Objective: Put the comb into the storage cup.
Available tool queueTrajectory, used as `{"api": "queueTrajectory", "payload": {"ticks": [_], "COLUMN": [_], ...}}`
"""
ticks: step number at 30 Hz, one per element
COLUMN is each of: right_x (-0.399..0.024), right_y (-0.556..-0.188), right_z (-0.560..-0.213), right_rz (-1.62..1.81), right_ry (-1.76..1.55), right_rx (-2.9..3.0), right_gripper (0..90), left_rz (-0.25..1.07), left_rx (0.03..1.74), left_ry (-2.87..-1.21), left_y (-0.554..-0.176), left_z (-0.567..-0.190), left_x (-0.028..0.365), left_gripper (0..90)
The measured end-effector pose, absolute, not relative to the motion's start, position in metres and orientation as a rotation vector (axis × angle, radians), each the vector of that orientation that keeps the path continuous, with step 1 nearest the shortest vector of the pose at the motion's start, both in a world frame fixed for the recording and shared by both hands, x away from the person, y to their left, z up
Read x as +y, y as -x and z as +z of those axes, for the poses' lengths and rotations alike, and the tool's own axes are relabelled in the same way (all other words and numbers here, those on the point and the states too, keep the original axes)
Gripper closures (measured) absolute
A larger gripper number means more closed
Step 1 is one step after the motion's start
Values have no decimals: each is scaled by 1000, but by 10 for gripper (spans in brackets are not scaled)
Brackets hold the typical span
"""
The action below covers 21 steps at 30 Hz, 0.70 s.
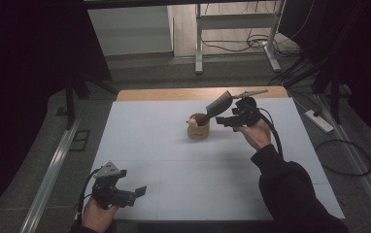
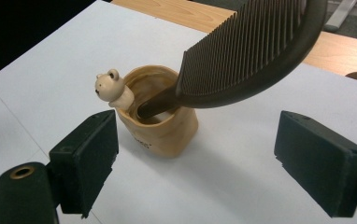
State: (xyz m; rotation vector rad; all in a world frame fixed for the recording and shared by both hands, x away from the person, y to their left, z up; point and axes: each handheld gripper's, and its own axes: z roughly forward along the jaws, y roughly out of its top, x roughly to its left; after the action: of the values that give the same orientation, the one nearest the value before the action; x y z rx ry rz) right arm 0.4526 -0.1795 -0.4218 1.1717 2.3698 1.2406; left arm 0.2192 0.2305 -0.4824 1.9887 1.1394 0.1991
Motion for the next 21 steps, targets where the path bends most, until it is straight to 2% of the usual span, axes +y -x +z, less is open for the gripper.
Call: {"api": "queueTrajectory", "payload": {"ticks": [21], "right_x": [-186], "right_y": [-429], "right_z": [-420], "right_rz": [1202], "right_ry": [-1069], "right_rx": [2407], "right_gripper": [42], "left_rz": [190], "left_rx": [1143], "left_ry": [-1975], "left_y": [-220], "left_z": [-483], "left_x": [232], "left_gripper": [0]}}
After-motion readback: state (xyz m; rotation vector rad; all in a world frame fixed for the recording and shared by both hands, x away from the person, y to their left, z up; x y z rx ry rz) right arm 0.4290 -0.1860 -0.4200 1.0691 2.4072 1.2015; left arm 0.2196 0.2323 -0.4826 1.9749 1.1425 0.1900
